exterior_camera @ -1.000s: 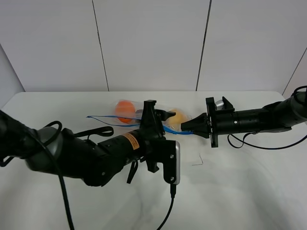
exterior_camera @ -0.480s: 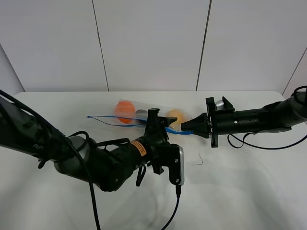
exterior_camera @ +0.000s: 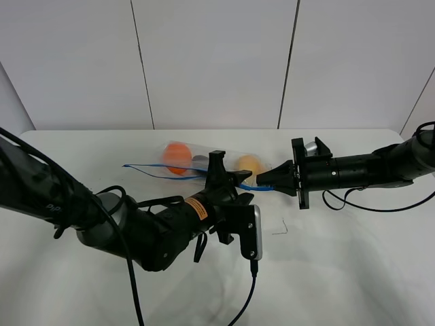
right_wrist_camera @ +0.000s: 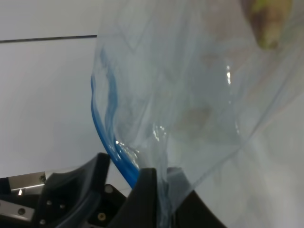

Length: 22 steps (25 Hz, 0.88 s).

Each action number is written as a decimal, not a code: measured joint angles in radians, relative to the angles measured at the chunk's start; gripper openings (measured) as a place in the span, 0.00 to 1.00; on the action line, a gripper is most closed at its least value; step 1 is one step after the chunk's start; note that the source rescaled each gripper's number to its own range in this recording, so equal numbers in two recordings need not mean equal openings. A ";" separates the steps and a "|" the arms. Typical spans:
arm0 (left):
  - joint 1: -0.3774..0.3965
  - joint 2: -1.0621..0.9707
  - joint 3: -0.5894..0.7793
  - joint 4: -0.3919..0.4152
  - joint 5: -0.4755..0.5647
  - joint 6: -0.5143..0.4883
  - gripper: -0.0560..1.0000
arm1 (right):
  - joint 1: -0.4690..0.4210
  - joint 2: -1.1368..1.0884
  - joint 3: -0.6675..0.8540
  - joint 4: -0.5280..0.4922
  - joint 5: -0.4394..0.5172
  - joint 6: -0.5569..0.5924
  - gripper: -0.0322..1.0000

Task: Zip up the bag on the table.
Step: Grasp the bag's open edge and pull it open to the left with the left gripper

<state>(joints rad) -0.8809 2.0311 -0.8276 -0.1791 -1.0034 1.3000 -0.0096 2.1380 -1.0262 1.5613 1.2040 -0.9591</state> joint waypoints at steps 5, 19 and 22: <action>0.000 0.000 0.000 0.000 -0.003 0.001 0.41 | 0.000 0.000 0.000 -0.001 0.000 0.000 0.03; 0.000 0.000 0.000 0.001 -0.003 0.036 0.28 | 0.000 0.000 0.000 0.000 0.001 0.000 0.03; 0.000 0.000 0.000 0.001 -0.003 0.043 0.28 | 0.000 0.000 0.000 0.000 0.001 0.000 0.03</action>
<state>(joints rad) -0.8809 2.0311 -0.8276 -0.1782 -1.0064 1.3429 -0.0096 2.1380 -1.0262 1.5612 1.2047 -0.9591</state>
